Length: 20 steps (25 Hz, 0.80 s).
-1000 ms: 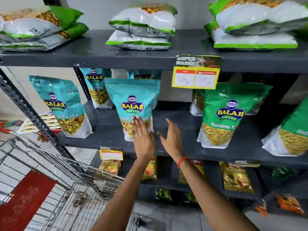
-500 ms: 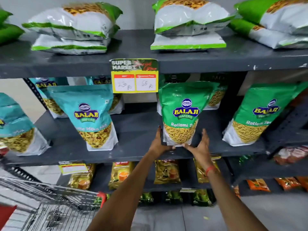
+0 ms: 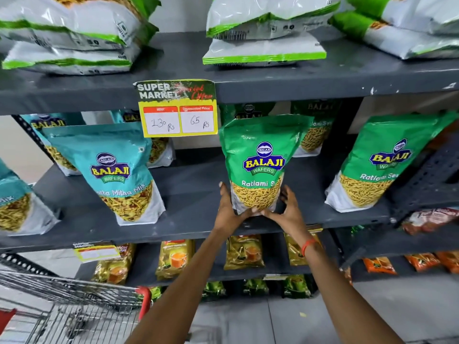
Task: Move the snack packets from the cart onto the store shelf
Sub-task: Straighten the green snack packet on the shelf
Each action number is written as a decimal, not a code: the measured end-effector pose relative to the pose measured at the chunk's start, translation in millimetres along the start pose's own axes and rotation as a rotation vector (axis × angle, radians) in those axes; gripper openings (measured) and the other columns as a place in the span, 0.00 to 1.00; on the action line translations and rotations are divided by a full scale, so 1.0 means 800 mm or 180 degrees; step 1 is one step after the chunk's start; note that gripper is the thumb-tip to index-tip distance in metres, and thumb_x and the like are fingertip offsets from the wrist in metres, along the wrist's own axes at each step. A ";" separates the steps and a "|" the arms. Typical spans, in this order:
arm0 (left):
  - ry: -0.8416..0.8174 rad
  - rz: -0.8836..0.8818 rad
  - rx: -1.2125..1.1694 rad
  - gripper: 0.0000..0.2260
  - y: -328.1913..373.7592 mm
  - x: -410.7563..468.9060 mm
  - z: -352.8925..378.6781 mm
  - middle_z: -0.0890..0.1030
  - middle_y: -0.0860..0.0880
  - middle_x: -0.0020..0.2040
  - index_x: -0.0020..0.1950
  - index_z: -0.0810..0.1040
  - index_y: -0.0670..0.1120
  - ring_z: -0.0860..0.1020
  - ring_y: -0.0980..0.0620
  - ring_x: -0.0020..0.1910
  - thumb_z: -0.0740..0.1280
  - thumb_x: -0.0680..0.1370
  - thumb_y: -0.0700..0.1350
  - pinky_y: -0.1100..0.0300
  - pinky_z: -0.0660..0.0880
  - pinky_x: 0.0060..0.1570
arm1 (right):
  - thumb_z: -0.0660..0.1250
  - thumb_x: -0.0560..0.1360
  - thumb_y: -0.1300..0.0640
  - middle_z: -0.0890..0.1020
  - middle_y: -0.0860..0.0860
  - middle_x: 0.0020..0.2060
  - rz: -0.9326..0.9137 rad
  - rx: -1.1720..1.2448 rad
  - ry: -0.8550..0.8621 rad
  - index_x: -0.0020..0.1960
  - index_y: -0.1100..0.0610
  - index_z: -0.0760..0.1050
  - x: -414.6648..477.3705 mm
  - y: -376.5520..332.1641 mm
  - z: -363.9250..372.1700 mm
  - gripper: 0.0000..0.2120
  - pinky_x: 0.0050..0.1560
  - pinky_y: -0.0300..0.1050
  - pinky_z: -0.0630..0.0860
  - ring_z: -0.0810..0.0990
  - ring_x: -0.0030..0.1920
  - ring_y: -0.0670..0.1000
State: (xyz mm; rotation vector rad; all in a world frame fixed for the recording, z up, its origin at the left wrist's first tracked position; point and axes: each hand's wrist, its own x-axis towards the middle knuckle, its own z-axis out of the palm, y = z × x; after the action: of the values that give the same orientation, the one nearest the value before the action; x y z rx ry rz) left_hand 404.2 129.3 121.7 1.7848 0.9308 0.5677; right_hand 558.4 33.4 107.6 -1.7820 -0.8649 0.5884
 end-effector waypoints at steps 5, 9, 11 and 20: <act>0.1247 0.0963 0.1230 0.37 0.045 -0.034 0.052 0.37 0.47 0.76 0.74 0.34 0.47 0.36 0.52 0.76 0.50 0.76 0.63 0.53 0.42 0.75 | 0.72 0.71 0.52 0.69 0.57 0.69 -0.1104 -0.0719 0.1133 0.71 0.59 0.61 -0.027 -0.020 -0.020 0.34 0.71 0.49 0.66 0.67 0.70 0.54; 0.0679 0.1840 0.1154 0.28 0.084 -0.020 0.132 0.43 0.48 0.76 0.75 0.41 0.46 0.40 0.55 0.77 0.51 0.81 0.52 0.61 0.43 0.76 | 0.65 0.76 0.57 0.68 0.60 0.68 -0.1370 -0.0829 0.2181 0.69 0.62 0.64 -0.032 -0.014 -0.067 0.23 0.72 0.37 0.62 0.65 0.71 0.51; -0.0176 0.1399 0.0572 0.27 0.104 -0.002 0.179 0.44 0.50 0.77 0.76 0.43 0.45 0.43 0.55 0.77 0.54 0.81 0.47 0.62 0.47 0.75 | 0.61 0.78 0.60 0.65 0.64 0.69 -0.0889 -0.0362 0.2643 0.69 0.65 0.63 -0.030 0.004 -0.100 0.21 0.71 0.34 0.60 0.64 0.71 0.54; -0.0950 0.0255 0.0028 0.36 0.116 0.073 0.264 0.56 0.41 0.78 0.76 0.52 0.42 0.57 0.43 0.76 0.69 0.74 0.42 0.54 0.57 0.72 | 0.54 0.80 0.49 0.55 0.57 0.77 0.0450 0.0553 0.1630 0.77 0.57 0.45 0.005 0.064 -0.197 0.31 0.74 0.48 0.57 0.58 0.76 0.55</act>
State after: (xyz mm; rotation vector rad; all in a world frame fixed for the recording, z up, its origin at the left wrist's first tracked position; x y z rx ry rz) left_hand 624.5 39.1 122.8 1.8591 0.6596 0.3343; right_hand 690.0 -66.4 115.8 -1.7293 -0.3287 0.2621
